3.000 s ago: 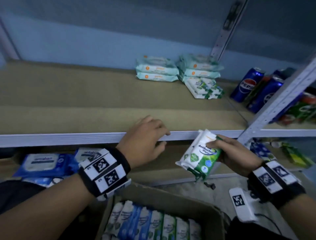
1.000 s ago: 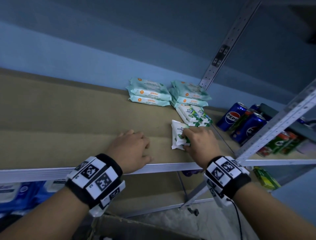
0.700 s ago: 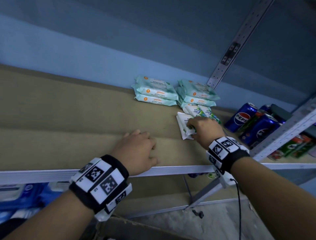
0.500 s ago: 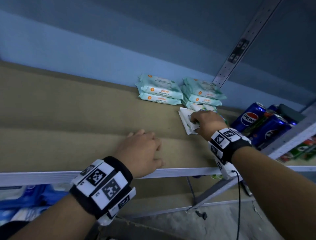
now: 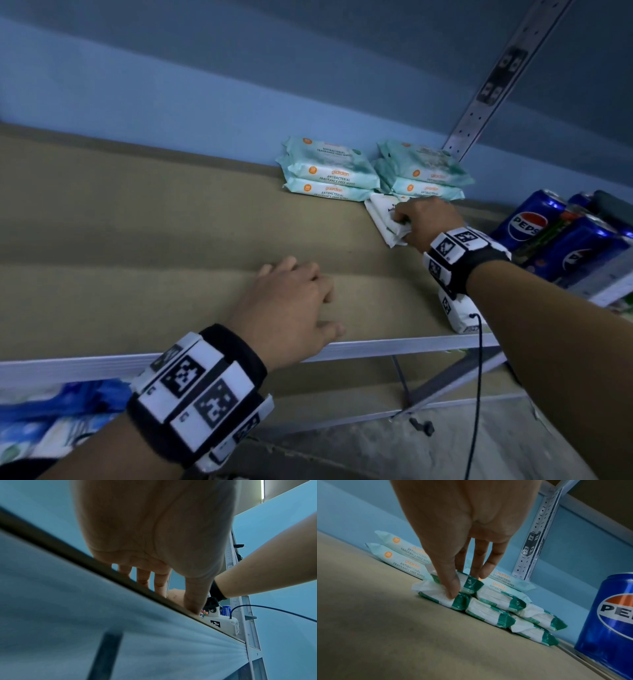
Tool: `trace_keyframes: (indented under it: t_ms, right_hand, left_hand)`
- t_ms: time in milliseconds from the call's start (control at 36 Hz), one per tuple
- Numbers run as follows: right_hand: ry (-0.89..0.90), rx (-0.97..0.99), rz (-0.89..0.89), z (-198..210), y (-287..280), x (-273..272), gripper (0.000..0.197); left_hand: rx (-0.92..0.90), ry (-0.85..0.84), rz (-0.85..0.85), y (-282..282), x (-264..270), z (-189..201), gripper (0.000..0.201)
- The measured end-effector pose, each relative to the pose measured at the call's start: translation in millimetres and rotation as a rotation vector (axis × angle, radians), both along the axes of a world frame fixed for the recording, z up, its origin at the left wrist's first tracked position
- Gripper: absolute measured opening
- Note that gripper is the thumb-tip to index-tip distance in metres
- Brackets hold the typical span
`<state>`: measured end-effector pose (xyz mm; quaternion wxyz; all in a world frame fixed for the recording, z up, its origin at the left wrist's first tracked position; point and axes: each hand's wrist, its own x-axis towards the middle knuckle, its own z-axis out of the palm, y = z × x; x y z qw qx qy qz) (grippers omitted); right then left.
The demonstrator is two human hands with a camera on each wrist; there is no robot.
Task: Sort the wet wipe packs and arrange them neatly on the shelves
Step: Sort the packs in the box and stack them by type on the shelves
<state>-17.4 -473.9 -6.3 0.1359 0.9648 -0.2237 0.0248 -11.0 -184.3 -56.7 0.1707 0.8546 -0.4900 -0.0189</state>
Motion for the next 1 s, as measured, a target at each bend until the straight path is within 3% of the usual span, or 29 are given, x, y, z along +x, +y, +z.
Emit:
trace_keyframes:
  t_ms: [194,333,444,528,805,1000]
  right_hand:
    - [0.018,0.010,-0.006,4.5,4.3,-4.4,0.033]
    - [0.069,0.105,-0.028,8.8,11.5,-17.7,0.051]
    - [-0.005,0.229,-0.070,5.9,23.3,-42.0,0.060]
    - [-0.079,0.241,-0.072,4.1,34.4,-66.9,0.061]
    - [-0.052,0.351,-0.054,-10.9,70.1,-184.3,0.061]
    - [-0.174,0.485,-0.065,-59.6,96.4,-266.5,0.050]
  left_hand:
    - [0.018,-0.005,0.000,-2.2,-0.9,1.2,0.045]
    - [0.025,-0.013,0.003,-2.5,-5.0,2.2,0.044]
    - [0.024,-0.009,0.026,-3.3,-11.5,0.8,0.043]
    - [0.033,-0.011,0.042,-3.4,-15.8,0.5,0.040]
    - [-0.036,-0.083,0.029,4.7,-52.2,-7.4,0.037]
    - [-0.192,-0.134,-0.101,28.6,-92.0,-19.9,0.024]
